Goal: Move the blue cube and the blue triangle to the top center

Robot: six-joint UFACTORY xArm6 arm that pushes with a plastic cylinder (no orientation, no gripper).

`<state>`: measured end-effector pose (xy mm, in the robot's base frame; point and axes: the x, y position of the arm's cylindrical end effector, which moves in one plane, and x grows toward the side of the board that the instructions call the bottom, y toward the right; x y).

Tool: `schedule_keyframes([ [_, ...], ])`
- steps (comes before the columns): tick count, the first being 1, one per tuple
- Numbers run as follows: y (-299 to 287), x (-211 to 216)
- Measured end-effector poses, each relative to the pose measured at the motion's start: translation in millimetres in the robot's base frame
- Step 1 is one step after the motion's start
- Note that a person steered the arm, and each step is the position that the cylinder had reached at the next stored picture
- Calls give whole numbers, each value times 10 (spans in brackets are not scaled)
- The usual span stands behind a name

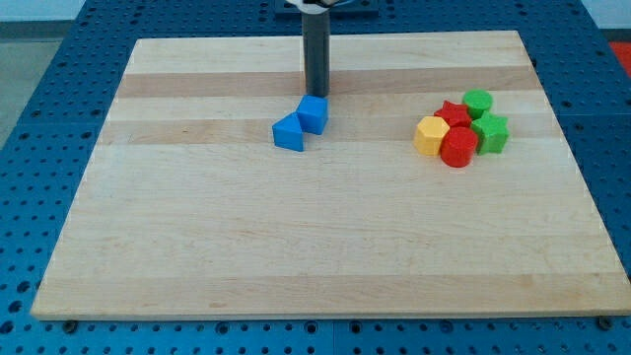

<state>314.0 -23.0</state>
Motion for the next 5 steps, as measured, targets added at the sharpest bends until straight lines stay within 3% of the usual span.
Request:
schedule_keyframes([
  [4,-48,-495],
  [5,-6,-229],
])
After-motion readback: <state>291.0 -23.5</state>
